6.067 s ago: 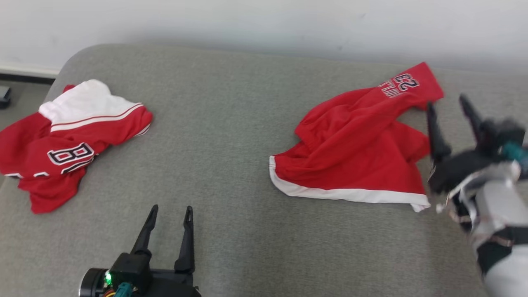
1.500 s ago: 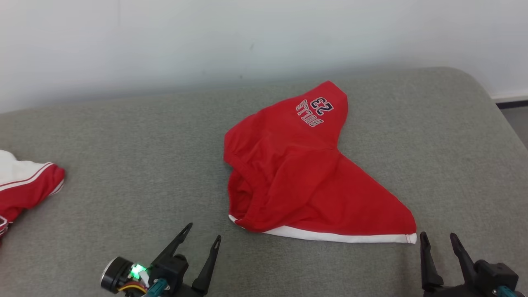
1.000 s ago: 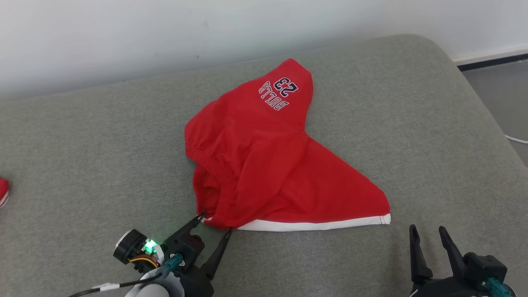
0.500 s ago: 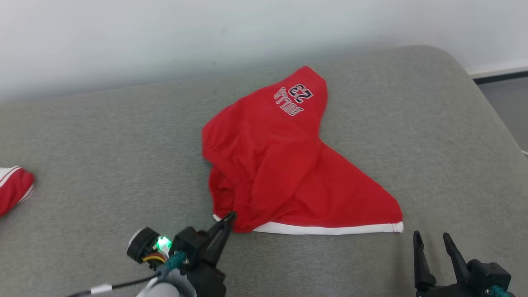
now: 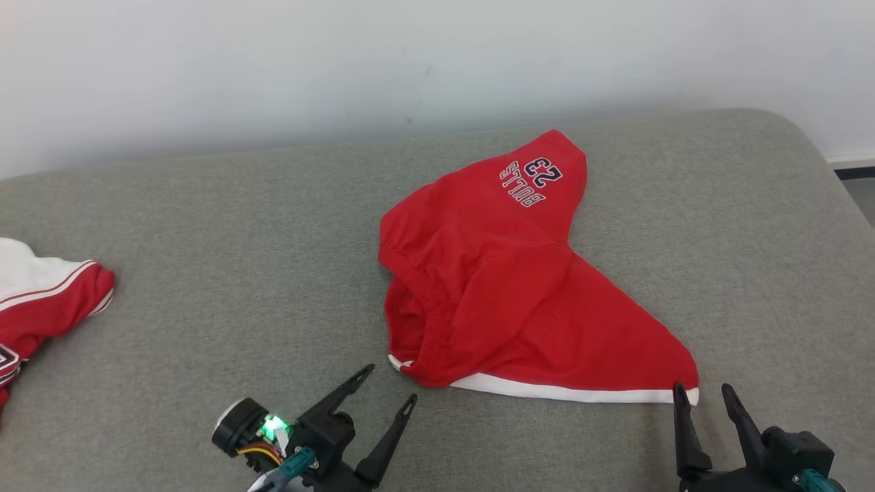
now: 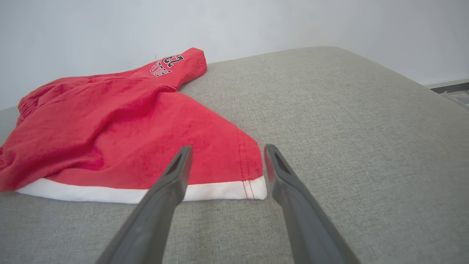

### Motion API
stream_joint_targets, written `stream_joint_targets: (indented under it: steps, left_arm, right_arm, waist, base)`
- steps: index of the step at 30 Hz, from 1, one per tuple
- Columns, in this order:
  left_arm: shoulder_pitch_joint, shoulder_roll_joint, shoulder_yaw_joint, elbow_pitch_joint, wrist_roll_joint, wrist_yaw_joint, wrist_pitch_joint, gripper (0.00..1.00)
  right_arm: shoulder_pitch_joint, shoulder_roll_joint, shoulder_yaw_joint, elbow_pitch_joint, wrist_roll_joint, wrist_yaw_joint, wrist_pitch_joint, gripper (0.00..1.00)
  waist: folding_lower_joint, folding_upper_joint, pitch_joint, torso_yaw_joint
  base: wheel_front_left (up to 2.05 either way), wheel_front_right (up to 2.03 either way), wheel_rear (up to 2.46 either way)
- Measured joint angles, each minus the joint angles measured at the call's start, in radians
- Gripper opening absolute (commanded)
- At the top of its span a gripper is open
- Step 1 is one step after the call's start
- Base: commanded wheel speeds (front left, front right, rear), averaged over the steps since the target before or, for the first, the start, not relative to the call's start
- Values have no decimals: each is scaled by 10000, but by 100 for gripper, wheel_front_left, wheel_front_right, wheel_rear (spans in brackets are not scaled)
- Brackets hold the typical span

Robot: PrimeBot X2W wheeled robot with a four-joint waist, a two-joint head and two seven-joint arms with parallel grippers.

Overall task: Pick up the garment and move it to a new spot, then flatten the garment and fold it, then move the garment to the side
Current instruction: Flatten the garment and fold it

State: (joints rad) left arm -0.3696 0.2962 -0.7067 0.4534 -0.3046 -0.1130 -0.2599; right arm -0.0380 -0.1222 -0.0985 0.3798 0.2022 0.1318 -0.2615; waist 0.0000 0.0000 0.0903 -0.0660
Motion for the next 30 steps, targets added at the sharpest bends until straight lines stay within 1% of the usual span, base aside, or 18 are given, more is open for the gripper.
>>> stream_joint_targets:
  steps: [7, 14, 18, 21, 22, 23, 24, 25, 27, 30]
  left_arm:
    - [-742, 27, -318, 639, 128, -31, 186, 100]
    - [-1515, 205, -1114, 1544, 117, -155, 502, 100]
    - [-1791, 245, -1553, 2031, -184, -165, 585, 100]
    - [-1958, 226, -1841, 2437, -627, -165, 740, 100]
    - [-2011, 196, -1944, 2543, -771, -165, 775, 93]
    - [-2073, 173, -2103, 2600, -863, -165, 784, 48]
    - [-2127, 142, -2184, 2615, -1014, -165, 721, 8]
    - [-2185, 82, -2213, 2637, -1168, -165, 625, 0]
    - [-2306, 44, -2416, 2690, -1315, -165, 552, 0]
    - [-2309, -15, -2412, 2587, -1791, -178, 290, 0]
  right_arm:
    - [-48, 10, 104, 69, 63, 0, 0, 100]
    - [-128, 19, 105, 82, 96, 0, 0, 100]
    - [-151, 33, 104, 77, 123, 0, 0, 100]
    - [-155, 42, 104, 75, 146, 0, 0, 100]
    - [-156, 48, 100, 65, 146, 0, 0, 100]
    - [-158, 54, 86, 42, 146, 0, 0, 100]
    - [-161, 61, 61, 21, 146, 0, 0, 100]
    - [-161, 73, 29, -6, 142, 0, 0, 100]
    - [-153, 92, -46, -44, 104, 0, -2, 100]
    - [-123, 94, -63, -50, 71, 0, -2, 100]
  waist:
    - [0, 0, 135, -533]
    - [0, 0, 369, -1099]
    - [0, 0, 521, -1313]
    - [0, 0, 590, -1412]
    - [0, 0, 608, -1426]
    - [1, 0, 617, -1429]
    - [1, 1, 618, -1422]
    - [1, 0, 611, -1402]
    - [1, 0, 579, -1328]
    - [1, 0, 503, -1178]
  base:
    - [0, 0, 0]
    - [0, 0, 0]
    - [0, 0, 0]
    - [0, 0, 0]
    - [0, 0, 0]
    - [0, 0, 0]
    - [0, 0, 0]
    - [0, 0, 0]
    - [0, 0, 0]
    - [0, 0, 0]
